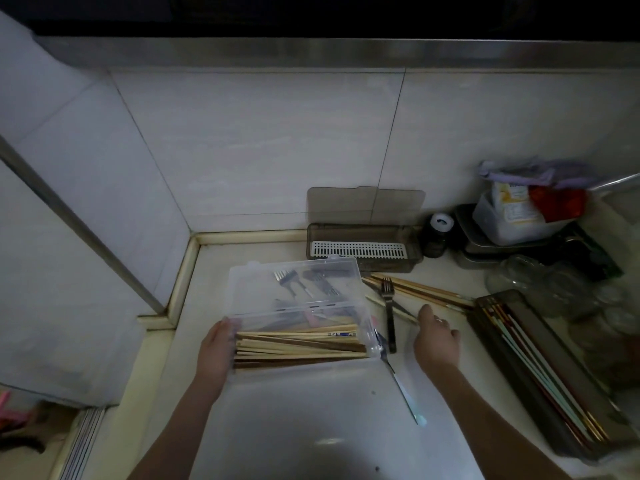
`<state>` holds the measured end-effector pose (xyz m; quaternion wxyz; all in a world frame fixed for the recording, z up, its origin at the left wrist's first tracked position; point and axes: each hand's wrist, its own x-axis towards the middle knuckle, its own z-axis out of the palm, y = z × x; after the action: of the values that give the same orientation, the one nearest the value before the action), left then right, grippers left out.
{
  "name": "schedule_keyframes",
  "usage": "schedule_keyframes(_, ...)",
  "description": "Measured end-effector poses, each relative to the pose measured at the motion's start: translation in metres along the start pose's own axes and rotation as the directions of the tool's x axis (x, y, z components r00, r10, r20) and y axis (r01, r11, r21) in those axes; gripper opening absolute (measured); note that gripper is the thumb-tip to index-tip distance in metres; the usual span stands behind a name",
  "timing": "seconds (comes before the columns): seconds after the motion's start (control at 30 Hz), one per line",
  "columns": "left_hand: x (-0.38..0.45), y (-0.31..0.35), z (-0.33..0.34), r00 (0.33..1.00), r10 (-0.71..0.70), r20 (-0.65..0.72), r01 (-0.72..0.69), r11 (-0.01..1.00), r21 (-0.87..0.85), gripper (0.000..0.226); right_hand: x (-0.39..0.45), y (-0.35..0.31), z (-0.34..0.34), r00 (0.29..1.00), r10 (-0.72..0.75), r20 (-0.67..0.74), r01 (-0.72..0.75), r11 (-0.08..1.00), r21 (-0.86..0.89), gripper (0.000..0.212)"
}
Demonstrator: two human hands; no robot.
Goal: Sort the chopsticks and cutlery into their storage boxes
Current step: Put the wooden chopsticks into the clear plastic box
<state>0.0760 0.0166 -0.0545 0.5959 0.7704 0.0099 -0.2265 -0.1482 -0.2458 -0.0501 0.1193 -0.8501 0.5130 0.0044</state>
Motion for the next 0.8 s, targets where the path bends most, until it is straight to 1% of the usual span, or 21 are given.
schedule_keyframes(0.03, -0.002, 0.002, 0.001, 1.000, 0.005, 0.005, -0.005, 1.000, -0.024, 0.023, -0.004, -0.001, -0.002, 0.998, -0.002, -0.068, -0.001, 0.999, -0.035, 0.033)
schedule_keyframes(0.1, -0.003, 0.003, 0.002, 1.000, -0.001, 0.002, 0.001, 0.999, -0.054, 0.023, -0.008, -0.006, -0.007, 0.984, -0.004, -0.179, -0.016, 0.994, -0.112, 0.026)
schedule_keyframes(0.17, -0.004, 0.003, 0.001, 1.000, -0.007, 0.006, 0.008, 0.998, -0.062, 0.022, -0.010, -0.006, -0.013, 0.961, -0.045, -0.272, -0.009, 0.981, -0.196, 0.023)
schedule_keyframes(0.23, -0.002, 0.002, 0.000, 1.000, -0.010, 0.015, 0.011, 0.998, -0.060, 0.023, -0.009, -0.001, -0.019, 0.952, -0.048, -0.302, -0.033, 0.966, -0.258, 0.027)
schedule_keyframes(0.27, -0.002, 0.001, 0.000, 1.000, -0.006, 0.016, 0.007, 0.999, -0.051, 0.024, -0.008, 0.002, -0.023, 0.955, -0.016, -0.295, -0.068, 0.960, -0.273, 0.027)
schedule_keyframes(0.33, -0.003, 0.002, 0.000, 1.000, 0.002, 0.014, -0.001, 0.999, -0.047, 0.022, -0.008, 0.009, -0.028, 0.952, 0.082, -0.294, -0.159, 0.955, -0.249, 0.027)
schedule_keyframes(0.4, -0.002, 0.002, 0.000, 1.000, 0.000, 0.013, 0.001, 0.999, -0.034, 0.021, -0.010, 0.012, -0.031, 0.938, 0.180, -0.296, -0.233, 0.960, -0.154, 0.030)
schedule_keyframes(0.43, -0.001, 0.001, 0.000, 1.000, -0.002, 0.014, 0.002, 1.000, -0.027, 0.020, -0.011, 0.013, -0.032, 0.933, 0.198, -0.300, -0.236, 0.967, -0.097, 0.032)
schedule_keyframes(0.47, 0.000, 0.000, -0.001, 1.000, -0.014, 0.014, 0.014, 0.999, -0.030, 0.021, -0.013, 0.013, -0.032, 0.932, 0.184, -0.311, -0.205, 0.978, -0.036, 0.031)
schedule_keyframes(0.53, 0.003, -0.001, -0.002, 0.999, -0.034, 0.018, 0.035, 0.999, -0.036, 0.022, -0.019, 0.007, -0.032, 0.939, 0.101, -0.329, -0.082, 0.994, 0.073, 0.026)
schedule_keyframes(0.6, 0.003, -0.001, -0.003, 0.999, -0.040, 0.018, 0.041, 0.999, -0.032, 0.024, -0.025, -0.006, -0.032, 0.934, 0.001, -0.357, 0.050, 0.990, 0.134, 0.029)
schedule_keyframes(0.63, 0.002, 0.000, -0.002, 0.999, -0.034, 0.021, 0.035, 0.999, -0.033, 0.026, -0.027, -0.016, -0.031, 0.921, -0.053, -0.386, 0.124, 0.979, 0.161, 0.032)
schedule_keyframes(0.7, 0.001, 0.001, -0.001, 0.999, -0.033, 0.028, 0.034, 0.999, -0.031, 0.027, -0.035, -0.040, -0.027, 0.901, -0.178, -0.396, 0.285, 0.930, 0.230, 0.034)
schedule_keyframes(0.73, 0.001, 0.001, -0.001, 0.999, -0.043, 0.033, 0.044, 0.998, -0.033, 0.027, -0.039, -0.052, -0.026, 0.880, -0.267, -0.392, 0.379, 0.893, 0.243, 0.035)
schedule_keyframes(0.8, 0.002, 0.001, -0.002, 0.998, -0.048, 0.037, 0.050, 0.998, -0.039, 0.028, -0.047, -0.073, -0.021, 0.818, -0.449, -0.360, 0.529, 0.832, 0.165, 0.038)
